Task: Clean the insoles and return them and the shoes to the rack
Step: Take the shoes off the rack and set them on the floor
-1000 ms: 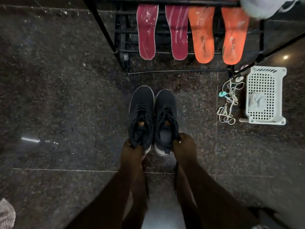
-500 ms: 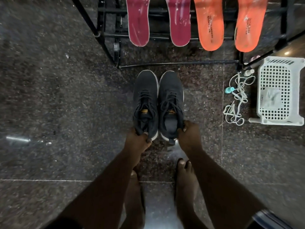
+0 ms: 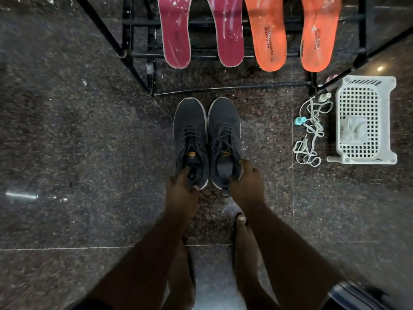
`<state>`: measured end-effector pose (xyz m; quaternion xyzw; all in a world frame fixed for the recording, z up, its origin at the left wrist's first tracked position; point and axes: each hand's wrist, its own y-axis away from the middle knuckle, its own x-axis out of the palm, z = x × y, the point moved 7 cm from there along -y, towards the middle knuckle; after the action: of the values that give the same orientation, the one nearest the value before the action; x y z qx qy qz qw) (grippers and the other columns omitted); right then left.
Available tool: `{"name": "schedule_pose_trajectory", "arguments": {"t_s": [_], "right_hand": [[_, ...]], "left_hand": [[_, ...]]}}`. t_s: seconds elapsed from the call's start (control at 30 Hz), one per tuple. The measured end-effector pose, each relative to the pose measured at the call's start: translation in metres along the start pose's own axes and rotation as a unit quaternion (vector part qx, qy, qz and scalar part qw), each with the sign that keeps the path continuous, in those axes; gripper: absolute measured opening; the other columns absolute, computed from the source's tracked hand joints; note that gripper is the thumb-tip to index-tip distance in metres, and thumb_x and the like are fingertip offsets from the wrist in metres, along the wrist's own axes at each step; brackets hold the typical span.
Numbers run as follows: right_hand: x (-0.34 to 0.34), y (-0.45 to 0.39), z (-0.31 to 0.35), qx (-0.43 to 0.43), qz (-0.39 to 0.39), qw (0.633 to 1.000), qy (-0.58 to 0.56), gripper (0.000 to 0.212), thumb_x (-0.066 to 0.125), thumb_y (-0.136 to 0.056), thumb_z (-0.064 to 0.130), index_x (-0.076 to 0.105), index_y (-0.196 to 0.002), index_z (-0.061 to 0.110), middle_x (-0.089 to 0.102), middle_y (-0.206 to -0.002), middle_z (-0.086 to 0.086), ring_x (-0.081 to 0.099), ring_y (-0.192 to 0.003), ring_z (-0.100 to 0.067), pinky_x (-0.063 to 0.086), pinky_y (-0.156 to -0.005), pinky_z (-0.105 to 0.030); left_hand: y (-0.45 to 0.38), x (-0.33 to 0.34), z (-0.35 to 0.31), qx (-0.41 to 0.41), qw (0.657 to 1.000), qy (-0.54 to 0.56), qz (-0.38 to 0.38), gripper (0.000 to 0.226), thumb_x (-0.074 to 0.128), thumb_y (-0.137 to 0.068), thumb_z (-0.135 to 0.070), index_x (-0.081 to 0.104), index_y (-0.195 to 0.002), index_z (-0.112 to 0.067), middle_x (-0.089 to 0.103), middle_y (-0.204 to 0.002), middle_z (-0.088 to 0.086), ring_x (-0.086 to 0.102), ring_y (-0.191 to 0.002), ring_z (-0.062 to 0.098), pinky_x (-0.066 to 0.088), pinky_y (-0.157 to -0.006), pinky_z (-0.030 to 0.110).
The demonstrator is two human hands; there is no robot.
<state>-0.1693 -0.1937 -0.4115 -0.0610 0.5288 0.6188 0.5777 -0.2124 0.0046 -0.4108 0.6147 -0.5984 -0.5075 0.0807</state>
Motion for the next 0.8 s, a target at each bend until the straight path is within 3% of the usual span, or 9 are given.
{"name": "schedule_pose_trajectory", "arguments": {"t_s": [0.13,0.37,0.5,0.57,0.6,0.63,0.67,0.7,0.8], "right_hand": [[0.005,0.002,0.001,-0.022,0.004,0.998,-0.05,0.041,0.056,-0.089,0.018,0.045,-0.128,0.019,0.059,-0.117,-0.013,0.06,-0.101,-0.033,0.054,-0.083,-0.047],[0.028,0.004,0.022,-0.055,0.051,0.995,-0.067,0.049,0.059,-0.087,0.026,0.047,-0.135,0.026,0.061,-0.121,-0.009,0.063,-0.104,-0.03,0.055,-0.088,-0.043],[0.048,0.007,0.038,-0.084,0.061,0.994,-0.035,0.054,0.06,-0.085,0.021,0.047,-0.138,0.021,0.06,-0.126,-0.013,0.059,-0.111,-0.035,0.049,-0.096,-0.046],[0.06,0.008,0.041,-0.073,0.079,0.993,-0.053,0.057,0.062,-0.085,0.017,0.046,-0.139,0.025,0.056,-0.131,-0.01,0.057,-0.115,-0.032,0.052,-0.093,-0.033],[0.066,0.009,0.042,-0.068,0.087,0.992,-0.059,0.058,0.062,-0.085,0.015,0.046,-0.14,0.026,0.054,-0.132,-0.009,0.057,-0.116,-0.03,0.051,-0.086,-0.017],[0.072,0.01,0.043,-0.071,0.088,0.992,-0.064,0.057,0.061,-0.086,0.012,0.046,-0.14,0.024,0.053,-0.133,-0.01,0.056,-0.116,-0.029,0.044,-0.077,-0.001],[0.073,0.012,0.045,-0.071,0.088,0.992,-0.061,0.057,0.063,-0.086,0.01,0.047,-0.14,0.022,0.054,-0.132,-0.01,0.057,-0.115,-0.028,0.039,-0.071,0.004],[0.075,0.013,0.046,-0.079,0.086,0.991,-0.071,0.059,0.066,-0.084,0.01,0.048,-0.139,0.021,0.057,-0.131,-0.009,0.057,-0.114,-0.028,0.042,-0.074,0.0],[0.072,0.017,0.053,-0.084,0.1,0.99,-0.056,0.07,0.076,-0.077,0.023,0.046,-0.14,0.023,0.06,-0.129,-0.005,0.058,-0.114,-0.026,0.051,-0.093,-0.034]], "left_hand": [[-0.01,0.003,0.008,-0.06,0.997,0.012,0.046,0.054,0.058,-0.098,-0.019,0.042,-0.15,-0.016,0.056,-0.137,0.018,0.056,-0.12,0.036,0.042,-0.09,0.03],[-0.008,-0.02,0.02,-0.084,0.996,-0.008,0.019,0.061,0.062,-0.096,-0.023,0.038,-0.152,-0.017,0.057,-0.14,0.013,0.054,-0.123,0.037,0.043,-0.095,0.035],[-0.015,-0.041,0.028,-0.077,0.996,-0.027,0.021,0.052,0.063,-0.095,-0.017,0.047,-0.145,-0.018,0.062,-0.132,0.012,0.059,-0.116,0.035,0.038,-0.08,0.028],[-0.019,-0.052,0.031,-0.072,0.996,-0.042,0.018,0.05,0.061,-0.096,-0.014,0.048,-0.144,-0.016,0.062,-0.132,0.013,0.058,-0.117,0.034,0.036,-0.081,0.027],[-0.02,-0.057,0.031,-0.069,0.996,-0.046,0.015,0.049,0.061,-0.096,-0.012,0.048,-0.143,-0.015,0.062,-0.132,0.013,0.058,-0.117,0.034,0.036,-0.082,0.027],[-0.022,-0.061,0.034,-0.067,0.997,-0.048,0.012,0.049,0.06,-0.096,-0.01,0.049,-0.143,-0.015,0.062,-0.131,0.013,0.059,-0.114,0.033,0.037,-0.082,0.027],[-0.022,-0.064,0.034,-0.063,0.997,-0.049,0.011,0.048,0.06,-0.096,-0.009,0.049,-0.142,-0.015,0.062,-0.128,0.015,0.06,-0.108,0.033,0.039,-0.081,0.028],[-0.023,-0.065,0.034,-0.059,0.997,-0.054,0.016,0.047,0.058,-0.096,-0.009,0.049,-0.142,-0.015,0.063,-0.126,0.015,0.06,-0.104,0.033,0.039,-0.079,0.028],[-0.018,-0.067,0.031,-0.054,0.995,-0.081,0.019,0.053,0.057,-0.096,-0.007,0.043,-0.147,-0.013,0.058,-0.132,0.012,0.056,-0.118,0.036,0.034,-0.081,0.025]]}}
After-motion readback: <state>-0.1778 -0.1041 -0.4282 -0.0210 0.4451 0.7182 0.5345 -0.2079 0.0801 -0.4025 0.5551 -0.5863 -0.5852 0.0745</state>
